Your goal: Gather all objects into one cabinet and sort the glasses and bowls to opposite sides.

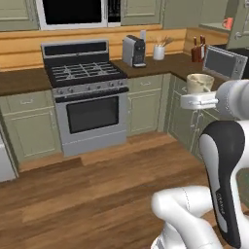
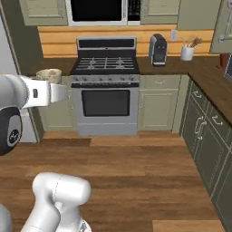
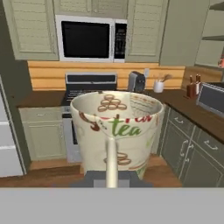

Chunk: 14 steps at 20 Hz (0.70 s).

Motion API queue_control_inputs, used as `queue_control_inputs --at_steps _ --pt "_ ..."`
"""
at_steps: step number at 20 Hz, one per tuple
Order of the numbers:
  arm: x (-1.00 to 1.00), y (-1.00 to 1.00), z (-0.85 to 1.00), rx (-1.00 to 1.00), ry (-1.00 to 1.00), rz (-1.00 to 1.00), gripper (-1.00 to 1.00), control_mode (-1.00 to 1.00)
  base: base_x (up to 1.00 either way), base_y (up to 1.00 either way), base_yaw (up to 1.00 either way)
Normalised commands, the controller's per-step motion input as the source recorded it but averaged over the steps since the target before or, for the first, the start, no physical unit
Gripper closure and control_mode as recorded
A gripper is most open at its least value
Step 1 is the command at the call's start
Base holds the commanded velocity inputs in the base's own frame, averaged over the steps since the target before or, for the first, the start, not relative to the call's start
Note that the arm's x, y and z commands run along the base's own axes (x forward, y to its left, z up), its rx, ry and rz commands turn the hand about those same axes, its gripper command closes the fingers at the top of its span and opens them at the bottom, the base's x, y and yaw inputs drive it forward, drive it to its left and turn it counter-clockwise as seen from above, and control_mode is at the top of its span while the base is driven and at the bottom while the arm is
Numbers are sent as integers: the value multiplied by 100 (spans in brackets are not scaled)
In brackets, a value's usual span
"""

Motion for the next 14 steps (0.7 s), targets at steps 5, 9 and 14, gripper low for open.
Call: queue_control_inputs --at_steps 5,9,14 --pt "0 0 0 0 0 0 100 100 60 22 -71" --pt "0 0 0 0 0 0 100 100 100 74 -50" --pt "0 0 0 0 0 0 100 100 100 100 -45"
